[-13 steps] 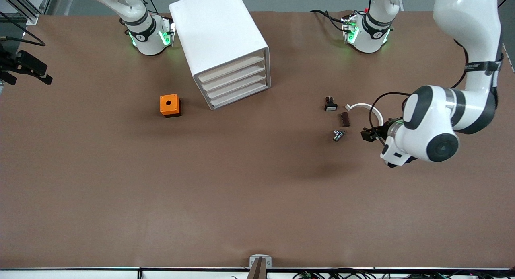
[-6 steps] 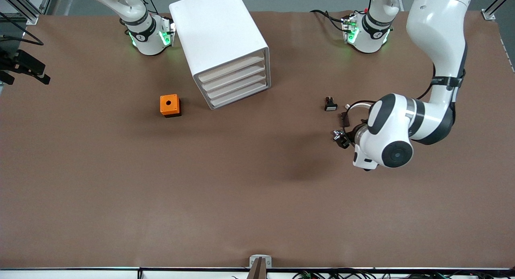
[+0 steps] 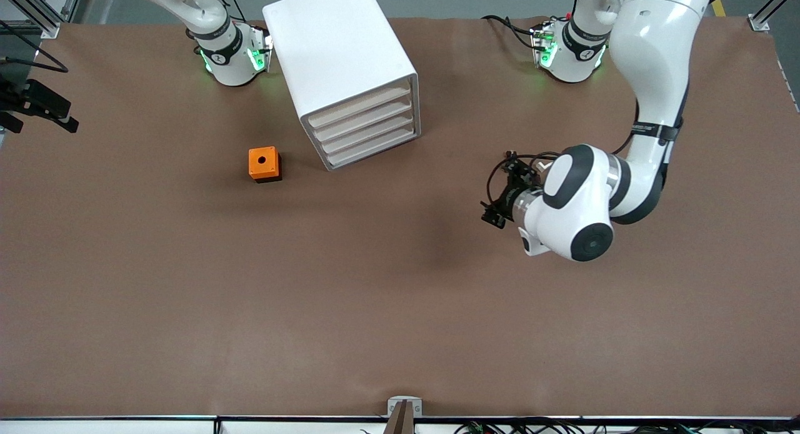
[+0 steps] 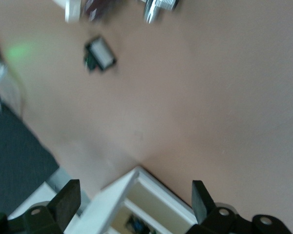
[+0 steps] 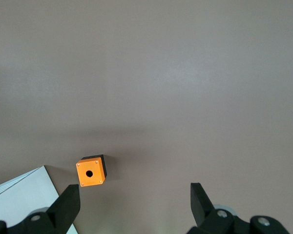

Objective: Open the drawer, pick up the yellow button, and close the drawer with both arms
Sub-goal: 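Move the left gripper toward the drawer handle of the white cabinet, then grasp the drawer handle with the left gripper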

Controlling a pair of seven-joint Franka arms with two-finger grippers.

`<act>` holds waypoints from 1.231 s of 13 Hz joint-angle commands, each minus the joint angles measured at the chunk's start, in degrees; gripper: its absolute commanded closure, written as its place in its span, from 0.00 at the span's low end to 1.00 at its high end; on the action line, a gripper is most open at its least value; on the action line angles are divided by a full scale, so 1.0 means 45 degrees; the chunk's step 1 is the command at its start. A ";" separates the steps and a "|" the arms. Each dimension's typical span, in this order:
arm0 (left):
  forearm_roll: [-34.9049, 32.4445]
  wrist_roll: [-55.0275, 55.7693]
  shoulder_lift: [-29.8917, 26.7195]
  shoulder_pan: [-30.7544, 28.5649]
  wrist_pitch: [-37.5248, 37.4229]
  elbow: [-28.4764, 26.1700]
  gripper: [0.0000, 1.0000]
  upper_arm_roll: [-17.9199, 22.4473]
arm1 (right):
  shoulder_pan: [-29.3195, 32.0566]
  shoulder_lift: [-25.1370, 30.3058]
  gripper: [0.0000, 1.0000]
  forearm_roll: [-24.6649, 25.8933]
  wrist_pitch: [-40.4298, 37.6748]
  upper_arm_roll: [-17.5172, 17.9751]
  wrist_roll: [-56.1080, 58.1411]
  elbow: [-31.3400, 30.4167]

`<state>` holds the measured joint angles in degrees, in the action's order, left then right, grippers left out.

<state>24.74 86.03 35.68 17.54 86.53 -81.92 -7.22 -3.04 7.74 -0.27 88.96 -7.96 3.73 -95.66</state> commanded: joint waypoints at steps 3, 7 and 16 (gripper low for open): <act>0.2855 0.3883 0.0819 0.0711 -0.0675 0.0704 0.00 0.0060 | -0.0046 -0.0177 0.00 0.0372 0.0016 0.0031 -0.0028 0.0242; 0.4559 0.6757 0.1211 0.1100 -0.0713 0.0665 0.00 0.0041 | -0.0008 -0.0197 0.00 0.0353 0.0094 0.0032 -0.0028 0.0281; 0.6866 0.9748 0.1874 0.2292 -0.1904 0.0587 0.15 -0.0017 | 0.0071 -0.1113 0.00 0.0470 0.0094 0.0012 -0.0047 0.0496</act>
<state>54.27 127.09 42.86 26.88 79.95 -80.52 -7.34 -3.00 5.00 0.48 89.66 -8.03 3.72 -95.38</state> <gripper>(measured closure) 0.026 0.000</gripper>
